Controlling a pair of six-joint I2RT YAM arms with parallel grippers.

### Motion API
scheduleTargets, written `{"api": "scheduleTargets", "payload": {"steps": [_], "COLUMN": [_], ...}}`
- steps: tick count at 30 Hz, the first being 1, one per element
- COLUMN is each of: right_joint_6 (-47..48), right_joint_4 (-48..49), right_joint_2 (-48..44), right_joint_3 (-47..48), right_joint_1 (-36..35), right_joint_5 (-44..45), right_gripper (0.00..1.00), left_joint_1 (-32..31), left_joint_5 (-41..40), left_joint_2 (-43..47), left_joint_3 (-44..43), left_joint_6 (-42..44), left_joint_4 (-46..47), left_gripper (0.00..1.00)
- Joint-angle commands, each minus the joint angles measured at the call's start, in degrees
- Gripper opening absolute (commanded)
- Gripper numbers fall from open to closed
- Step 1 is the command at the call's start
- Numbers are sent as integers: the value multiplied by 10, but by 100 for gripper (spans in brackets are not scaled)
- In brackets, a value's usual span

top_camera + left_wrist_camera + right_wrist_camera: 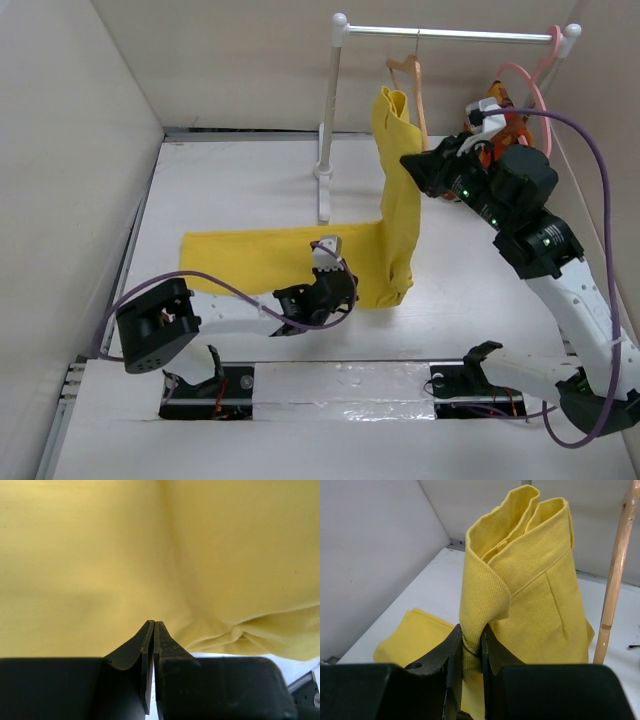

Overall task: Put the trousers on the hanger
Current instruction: Fold the trousers at the center of the board.

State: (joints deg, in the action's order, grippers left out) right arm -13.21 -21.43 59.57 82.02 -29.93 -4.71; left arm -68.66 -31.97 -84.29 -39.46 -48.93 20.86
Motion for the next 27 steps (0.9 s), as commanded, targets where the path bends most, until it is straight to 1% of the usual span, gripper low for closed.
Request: {"api": "scheduleTargets", "payload": {"steps": [1, 2, 3, 5, 6, 9, 14, 18, 20, 21, 22, 23, 24, 25, 26, 27], "right_joint_6": [3, 3, 3, 3, 3, 6, 10, 7, 6, 6, 2, 1, -1, -1, -1, -2], "right_joint_4": [71, 72, 73, 73, 70, 66, 48, 49, 53, 58, 63, 74, 77, 82, 95, 103], "right_joint_2": [13, 16, 19, 23, 25, 20, 11, 8, 12, 15, 25, 32, 47, 55, 64, 74], "right_joint_3": [52, 54, 57, 60, 66, 70, 80, 75, 73, 70, 68, 68, 70, 73, 75, 80], "right_joint_1": [-15, -15, -21, -21, -21, -27, -27, -41, -52, -70, -79, -87, -105, -114, -122, -129], "right_joint_5": [-14, -10, -5, 0, -1, 4, 6, 8, 13, 17, 22, 25, 28, 32, 43, 44], "right_gripper": [0, 0, 0, 0, 0, 0, 0, 0, 0, 0, 0, 0, 0, 0, 0, 0], "left_joint_1": [11, 11, 5, -4, -9, -9, -15, -28, -28, -28, -28, -17, -9, -1, 15, 25], "left_joint_5": [12, 17, 23, 34, 37, 63, 104, 107, 82, 68, 24, 6, -15, -27, -41, -49], "left_joint_2": [-13, -13, -44, -80, -115, -173, -225, -250, -226, -175, -140, -99, -7, 43, 97, 202], "left_joint_3": [19, 12, 4, -24, -36, -73, -117, -159, -149, -135, -120, -80, -40, -40, -12, -3], "left_joint_6": [-13, -14, -13, -4, -5, -4, -3, 7, 14, 16, 21, 23, 30, 30, 36, 39], "left_joint_4": [27, 30, 37, 59, 65, 95, 141, 125, 100, 86, 72, 43, 5, 5, -46, -80], "left_gripper": [0, 0, 0, 0, 0, 0, 0, 0, 0, 0, 0, 0, 0, 1, 4, 6]}}
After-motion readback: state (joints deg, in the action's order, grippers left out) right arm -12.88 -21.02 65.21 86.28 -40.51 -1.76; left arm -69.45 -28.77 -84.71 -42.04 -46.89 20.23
